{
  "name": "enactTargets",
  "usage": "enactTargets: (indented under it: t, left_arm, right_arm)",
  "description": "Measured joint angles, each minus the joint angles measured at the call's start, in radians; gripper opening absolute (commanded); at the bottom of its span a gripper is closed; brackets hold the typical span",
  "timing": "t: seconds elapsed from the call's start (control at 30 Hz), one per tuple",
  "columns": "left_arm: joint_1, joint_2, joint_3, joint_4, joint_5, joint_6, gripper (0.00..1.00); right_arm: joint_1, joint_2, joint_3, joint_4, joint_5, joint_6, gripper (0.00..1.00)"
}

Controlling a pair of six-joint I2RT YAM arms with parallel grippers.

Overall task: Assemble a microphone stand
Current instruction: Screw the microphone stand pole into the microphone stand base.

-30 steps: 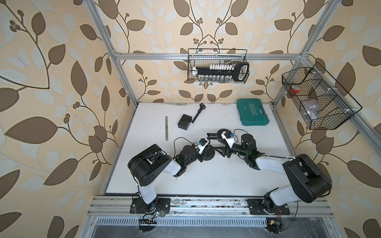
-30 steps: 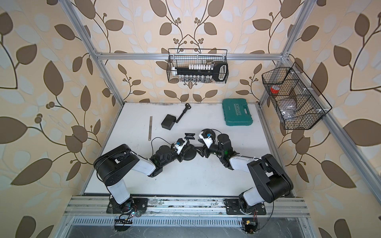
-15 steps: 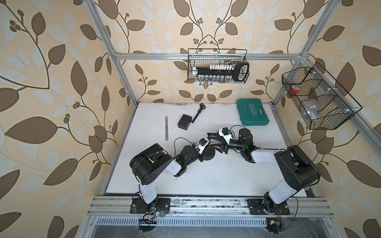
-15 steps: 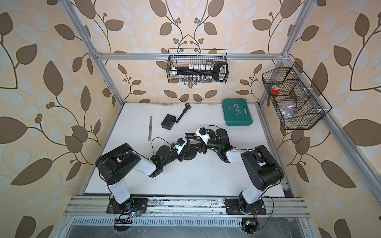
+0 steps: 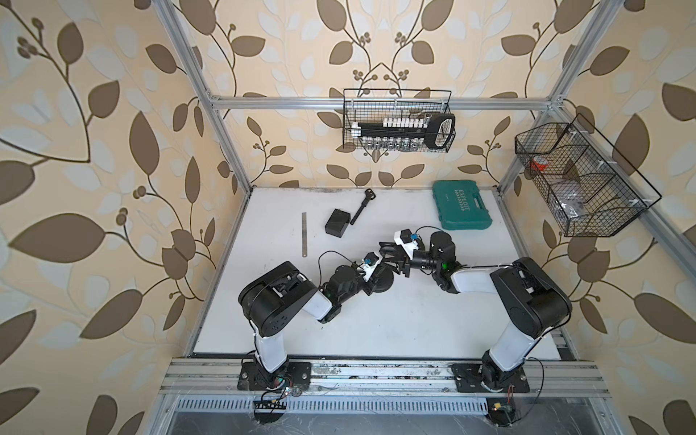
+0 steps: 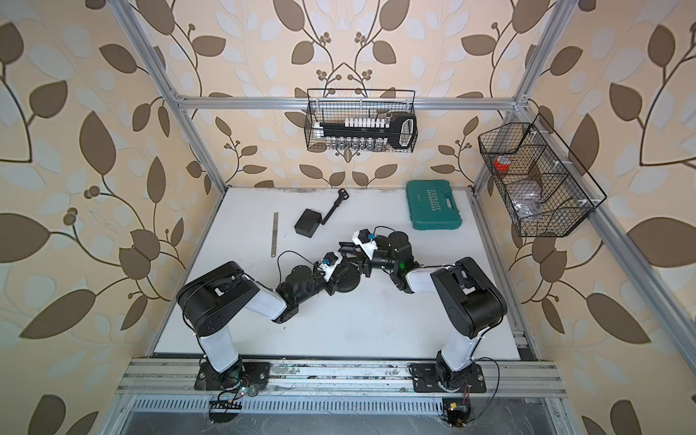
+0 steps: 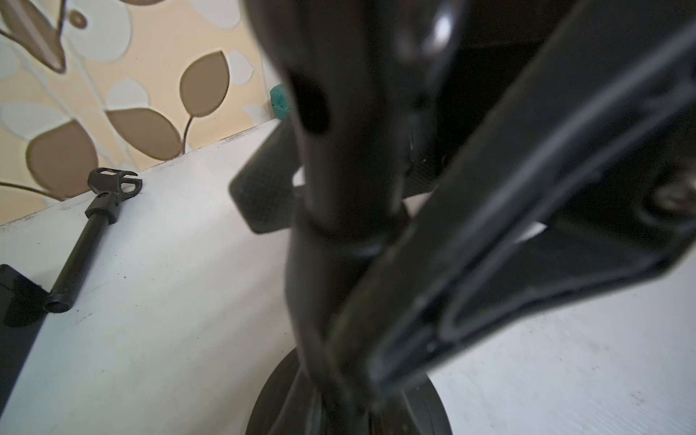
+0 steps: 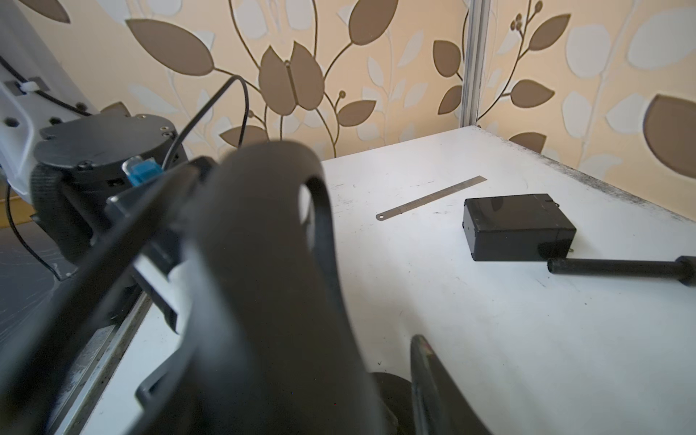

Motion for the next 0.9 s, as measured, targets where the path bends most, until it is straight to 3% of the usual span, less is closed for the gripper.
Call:
enactTargets:
  t: [0.3,0.53,0.7,0.9]
  left_arm:
    - [0.001,0.004,0.001,0.008,-0.003,-0.019,0.18]
    - [0.000,0.004,-0.006,-0.013,-0.005,-0.016,0.30]
    - [0.000,0.004,-0.019,-0.029,0.003,-0.018,0.38]
    - [0.000,0.003,-0.019,-0.029,0.015,-0.019,0.38]
  right_arm:
    - [0.010,0.011,-0.001,0.029,0.001,-0.009,0.00]
    - [0.037,0.000,-0.031,0.063,0.100,0.024,0.00]
    - [0.082,-0.063,-0.119,0.112,0.287,0.050,0.00]
    - [0.154,-0.132,-0.165,0.078,0.558,0.094,0.00]
